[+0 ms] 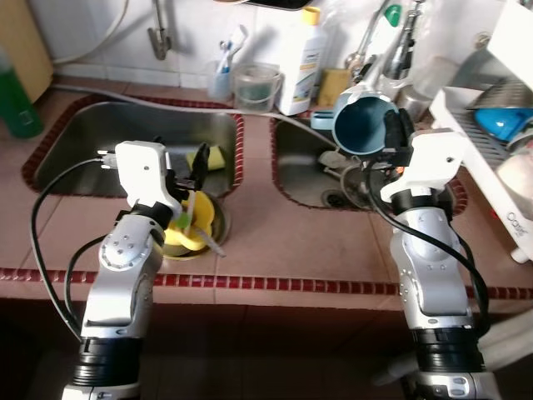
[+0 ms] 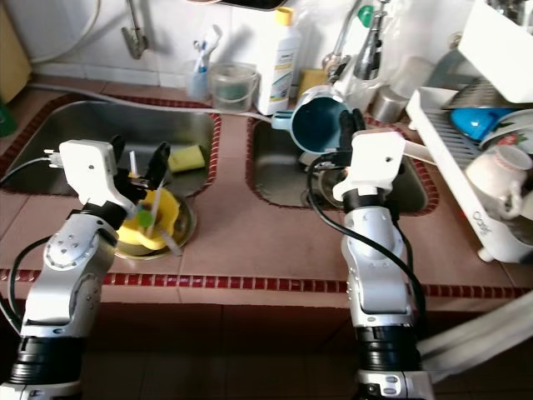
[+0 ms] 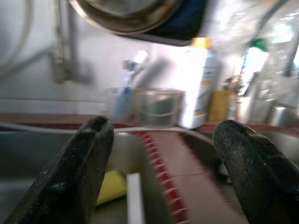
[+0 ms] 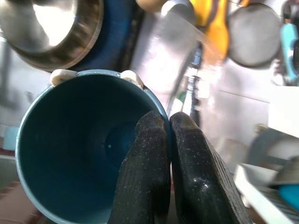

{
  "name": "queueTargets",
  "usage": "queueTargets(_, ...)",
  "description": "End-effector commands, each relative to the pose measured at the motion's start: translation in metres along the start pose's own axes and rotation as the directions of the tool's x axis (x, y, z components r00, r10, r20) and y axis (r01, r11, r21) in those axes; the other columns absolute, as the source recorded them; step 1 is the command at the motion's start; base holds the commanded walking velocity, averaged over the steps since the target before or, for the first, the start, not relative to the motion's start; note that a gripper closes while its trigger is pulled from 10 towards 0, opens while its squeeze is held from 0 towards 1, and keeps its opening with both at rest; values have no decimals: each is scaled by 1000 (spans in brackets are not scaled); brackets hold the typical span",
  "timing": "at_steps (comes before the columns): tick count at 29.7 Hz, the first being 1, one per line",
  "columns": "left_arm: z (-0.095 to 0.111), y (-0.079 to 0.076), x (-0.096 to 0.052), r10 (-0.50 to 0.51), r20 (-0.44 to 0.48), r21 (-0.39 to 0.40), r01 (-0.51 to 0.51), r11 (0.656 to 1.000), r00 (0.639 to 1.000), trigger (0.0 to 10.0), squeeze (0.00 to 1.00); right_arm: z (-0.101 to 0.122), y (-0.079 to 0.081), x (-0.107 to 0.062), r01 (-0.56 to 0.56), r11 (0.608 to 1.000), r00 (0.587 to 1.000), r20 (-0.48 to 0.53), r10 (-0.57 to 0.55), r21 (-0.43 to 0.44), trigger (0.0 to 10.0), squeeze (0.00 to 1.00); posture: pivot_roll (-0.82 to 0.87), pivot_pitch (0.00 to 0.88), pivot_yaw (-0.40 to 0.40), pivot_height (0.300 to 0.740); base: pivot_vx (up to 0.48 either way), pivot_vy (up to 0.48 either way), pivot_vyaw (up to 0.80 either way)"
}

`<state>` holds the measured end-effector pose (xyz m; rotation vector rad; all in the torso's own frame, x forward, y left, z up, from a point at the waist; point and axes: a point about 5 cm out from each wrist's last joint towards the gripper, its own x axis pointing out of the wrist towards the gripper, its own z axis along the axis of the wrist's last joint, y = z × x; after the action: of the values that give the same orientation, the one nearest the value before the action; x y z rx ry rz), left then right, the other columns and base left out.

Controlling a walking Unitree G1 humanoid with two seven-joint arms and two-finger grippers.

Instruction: Kitchen organization

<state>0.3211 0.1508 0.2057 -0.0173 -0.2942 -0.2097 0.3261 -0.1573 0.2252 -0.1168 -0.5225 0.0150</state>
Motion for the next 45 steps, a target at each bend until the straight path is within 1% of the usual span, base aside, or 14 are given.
queueTargets(1,2,-2,-1,-7,15,0,7,1000,1000,10000,0,0,3,1,-14,1000,1000,-2,14,9,10000,0,-170,75,-77,740,0,0,0)
queueTargets(3,4,-2,-2,-12,26,-14,12,1000,1000,10000,0,0,4,1,-21,1000,1000,-3,21,11,10000,0,-161,84,-82,740,0,0,0)
queueTargets(10,6,1,-2,-2,32,2,2,1000,999,10000,0,-1,8,1,-40,999,999,-4,40,16,10000,0,-154,82,-82,740,0,0,0)
queueTargets(18,6,-2,0,-21,28,-12,22,1000,999,10000,0,-3,12,1,-59,998,998,-5,59,18,10000,0,-147,53,-81,740,0,0,0)
queueTargets(21,6,-2,1,-33,32,-17,34,999,999,10000,0,-3,12,2,-62,998,998,-3,62,17,10000,0,-149,48,-80,740,302,0,0)
queueTargets(45,5,-4,1,-20,38,-31,21,999,999,10000,0,-2,7,3,-60,998,998,1,60,-4,10000,0,-165,48,-88,740,338,0,0)
